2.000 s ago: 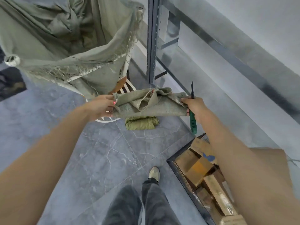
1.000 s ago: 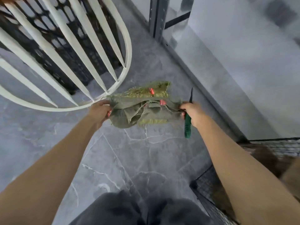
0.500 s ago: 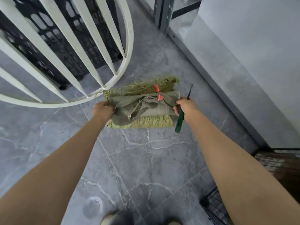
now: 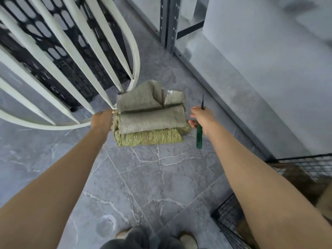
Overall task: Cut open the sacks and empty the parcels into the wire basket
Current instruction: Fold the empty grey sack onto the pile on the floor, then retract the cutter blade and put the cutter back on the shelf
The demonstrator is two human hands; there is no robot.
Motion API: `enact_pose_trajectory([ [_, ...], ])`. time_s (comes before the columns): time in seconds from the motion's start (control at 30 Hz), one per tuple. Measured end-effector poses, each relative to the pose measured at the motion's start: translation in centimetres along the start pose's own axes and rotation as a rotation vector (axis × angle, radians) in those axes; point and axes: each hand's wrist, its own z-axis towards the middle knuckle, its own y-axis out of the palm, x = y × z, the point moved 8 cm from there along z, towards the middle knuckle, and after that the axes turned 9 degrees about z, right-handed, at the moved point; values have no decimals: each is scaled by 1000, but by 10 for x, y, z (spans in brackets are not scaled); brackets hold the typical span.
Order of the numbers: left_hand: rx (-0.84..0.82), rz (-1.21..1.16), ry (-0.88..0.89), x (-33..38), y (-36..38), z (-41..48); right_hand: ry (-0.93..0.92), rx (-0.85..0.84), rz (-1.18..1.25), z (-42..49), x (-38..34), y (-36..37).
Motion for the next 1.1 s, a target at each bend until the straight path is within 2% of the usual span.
enact_pose_trajectory([
  [0.27, -147, 65, -25, 58, -33, -108, 122, -92, 93, -122, -49, -21],
  [0.7, -361, 105, 57, 245, -110, -349, 166, -69, 123, -359, -199, -97],
  [0.93, -475, 149, 133, 314, -122, -472, 113, -36, 215, -465, -262, -149],
  [1.1, -634, 190, 168, 338, -110, -558, 50, 32, 348, -535, -286, -202],
])
